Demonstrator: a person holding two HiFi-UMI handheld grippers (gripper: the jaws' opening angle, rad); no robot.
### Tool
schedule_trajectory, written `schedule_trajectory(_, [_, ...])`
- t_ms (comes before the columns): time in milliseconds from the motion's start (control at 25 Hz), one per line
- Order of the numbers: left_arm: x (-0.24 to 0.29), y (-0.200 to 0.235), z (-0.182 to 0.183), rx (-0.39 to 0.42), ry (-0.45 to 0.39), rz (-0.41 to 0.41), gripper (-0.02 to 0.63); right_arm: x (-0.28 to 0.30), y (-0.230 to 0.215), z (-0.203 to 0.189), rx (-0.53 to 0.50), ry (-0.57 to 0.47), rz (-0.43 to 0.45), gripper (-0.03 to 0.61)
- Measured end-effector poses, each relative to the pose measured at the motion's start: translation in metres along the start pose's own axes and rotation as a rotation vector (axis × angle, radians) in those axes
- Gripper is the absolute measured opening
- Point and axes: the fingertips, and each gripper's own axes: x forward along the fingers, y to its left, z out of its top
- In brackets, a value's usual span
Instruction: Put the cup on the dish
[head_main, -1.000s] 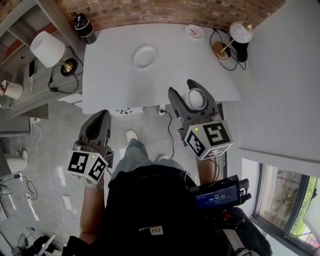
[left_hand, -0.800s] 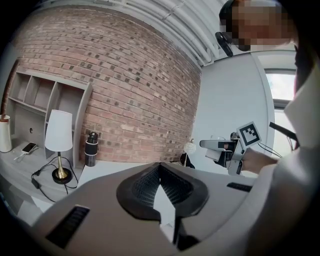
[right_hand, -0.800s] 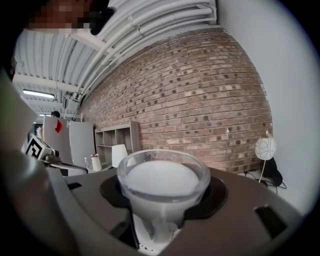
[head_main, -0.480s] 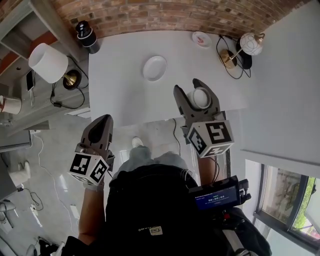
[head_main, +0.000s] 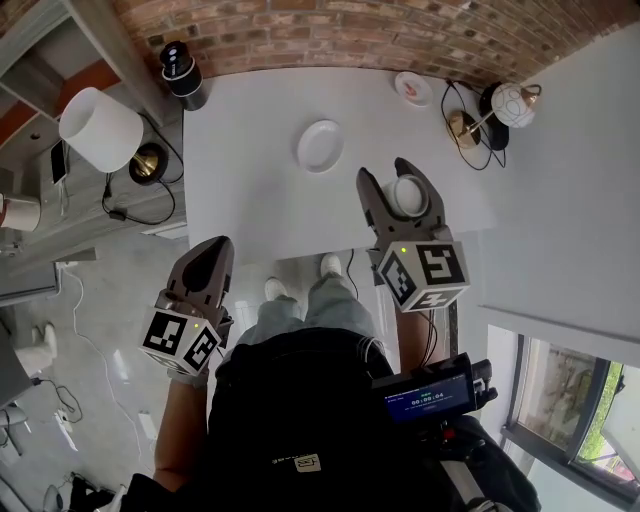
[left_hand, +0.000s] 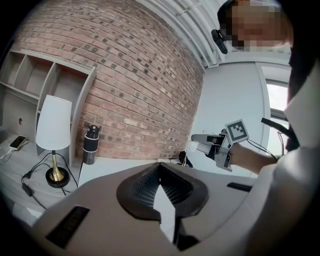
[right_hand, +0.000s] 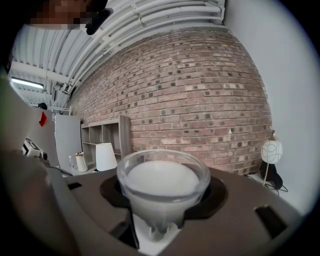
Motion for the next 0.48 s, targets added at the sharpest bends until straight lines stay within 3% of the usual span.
schedule_trajectory(480, [0.010,0.002,-0.002,-0.028,-0.001,0.054,0.005,0.045,-0.024,-0.012,-0.036,0.018,0.027,0.244])
